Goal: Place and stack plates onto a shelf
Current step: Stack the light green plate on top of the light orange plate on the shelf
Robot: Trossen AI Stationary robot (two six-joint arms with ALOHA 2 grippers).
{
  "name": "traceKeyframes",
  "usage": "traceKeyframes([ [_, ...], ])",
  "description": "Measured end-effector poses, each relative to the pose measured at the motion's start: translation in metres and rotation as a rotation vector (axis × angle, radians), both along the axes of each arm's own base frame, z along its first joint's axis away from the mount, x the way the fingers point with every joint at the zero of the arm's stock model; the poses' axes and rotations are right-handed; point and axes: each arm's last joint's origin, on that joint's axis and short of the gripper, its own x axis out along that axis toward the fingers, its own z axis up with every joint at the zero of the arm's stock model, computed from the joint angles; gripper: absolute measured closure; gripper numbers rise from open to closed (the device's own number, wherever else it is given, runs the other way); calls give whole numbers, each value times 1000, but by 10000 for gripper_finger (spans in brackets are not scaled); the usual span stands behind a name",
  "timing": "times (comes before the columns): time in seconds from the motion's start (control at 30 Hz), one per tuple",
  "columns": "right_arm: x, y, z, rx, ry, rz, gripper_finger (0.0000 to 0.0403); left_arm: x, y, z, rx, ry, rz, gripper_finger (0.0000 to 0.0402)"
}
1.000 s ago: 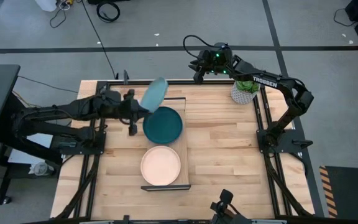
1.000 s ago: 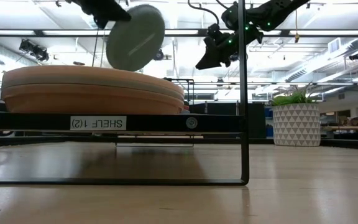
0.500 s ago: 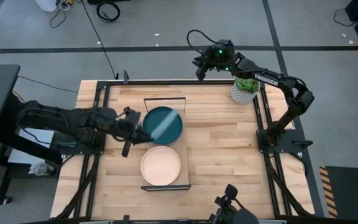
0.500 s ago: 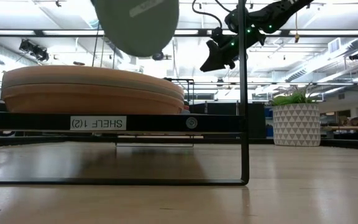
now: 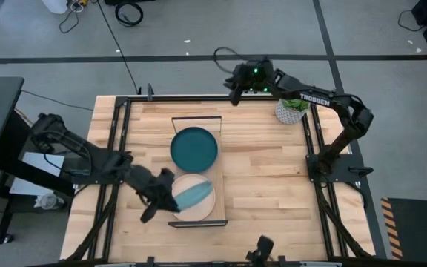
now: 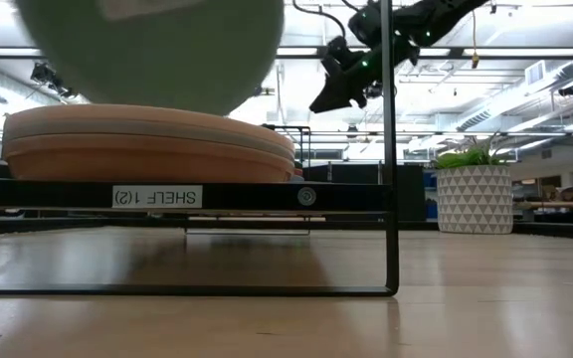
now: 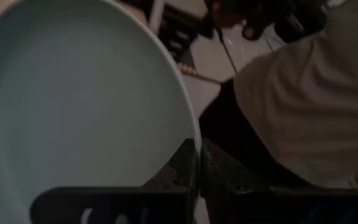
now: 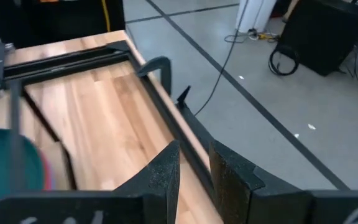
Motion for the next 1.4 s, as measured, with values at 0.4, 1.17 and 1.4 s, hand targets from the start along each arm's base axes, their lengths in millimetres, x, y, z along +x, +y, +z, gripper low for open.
traceKeyframes([
  [0.4,23,74,-3,-1,168,42,312,-8,-29,8,394,174,-101,384],
  [1.17,18,132,10,51,196,63,312,18,-49,-64,1047,213,-563,380],
  [1.4,19,137,10,50,197,79,312,23,-53,-77,1064,253,-572,379],
])
